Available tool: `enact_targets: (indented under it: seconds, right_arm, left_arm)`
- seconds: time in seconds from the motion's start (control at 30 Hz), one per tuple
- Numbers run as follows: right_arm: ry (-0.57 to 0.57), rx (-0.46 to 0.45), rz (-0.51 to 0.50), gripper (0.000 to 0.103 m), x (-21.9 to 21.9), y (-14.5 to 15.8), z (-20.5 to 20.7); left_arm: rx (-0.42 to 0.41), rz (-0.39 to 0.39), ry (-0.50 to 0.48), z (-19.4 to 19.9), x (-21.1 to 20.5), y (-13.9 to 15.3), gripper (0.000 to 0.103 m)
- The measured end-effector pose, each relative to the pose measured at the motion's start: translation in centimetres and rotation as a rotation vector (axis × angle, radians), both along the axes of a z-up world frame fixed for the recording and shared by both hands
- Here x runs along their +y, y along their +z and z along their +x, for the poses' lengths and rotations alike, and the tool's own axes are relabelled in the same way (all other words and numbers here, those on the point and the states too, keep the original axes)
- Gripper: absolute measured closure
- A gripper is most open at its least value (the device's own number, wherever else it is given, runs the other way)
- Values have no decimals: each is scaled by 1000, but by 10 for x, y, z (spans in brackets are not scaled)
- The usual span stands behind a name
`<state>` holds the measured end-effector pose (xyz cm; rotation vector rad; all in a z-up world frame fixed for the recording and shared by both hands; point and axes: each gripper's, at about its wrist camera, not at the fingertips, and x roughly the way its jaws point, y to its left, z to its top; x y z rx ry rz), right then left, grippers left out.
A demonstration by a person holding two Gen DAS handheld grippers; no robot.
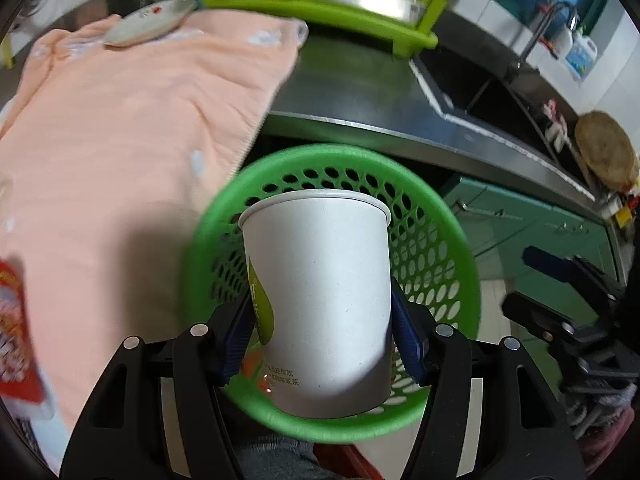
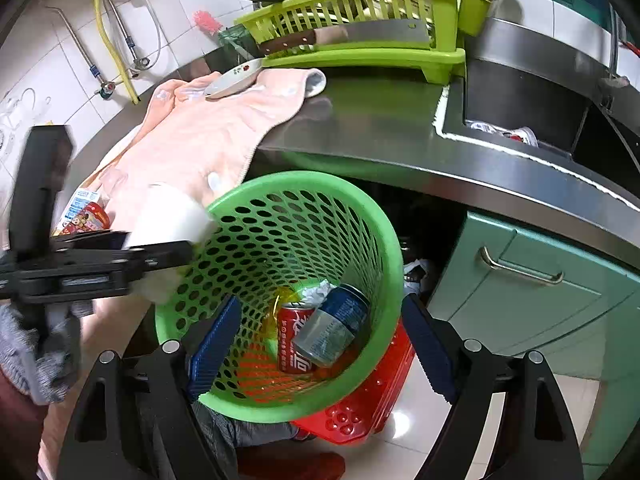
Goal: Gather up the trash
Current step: 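Lower the white paper cup into the basket and open the left gripper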
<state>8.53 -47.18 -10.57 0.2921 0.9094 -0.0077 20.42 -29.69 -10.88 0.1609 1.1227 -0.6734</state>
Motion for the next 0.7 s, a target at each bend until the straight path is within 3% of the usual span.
enact_targets:
  seconds: [0.3,0.7]
  right_arm:
    - [-21,29,40,24,-12,-21,5]
    - [-22,26,50,24,-11,-22,3]
  left_arm:
    - [26,28,-22,18,-30,-28,39]
    - [26,13,-28,14,-29,-30,30]
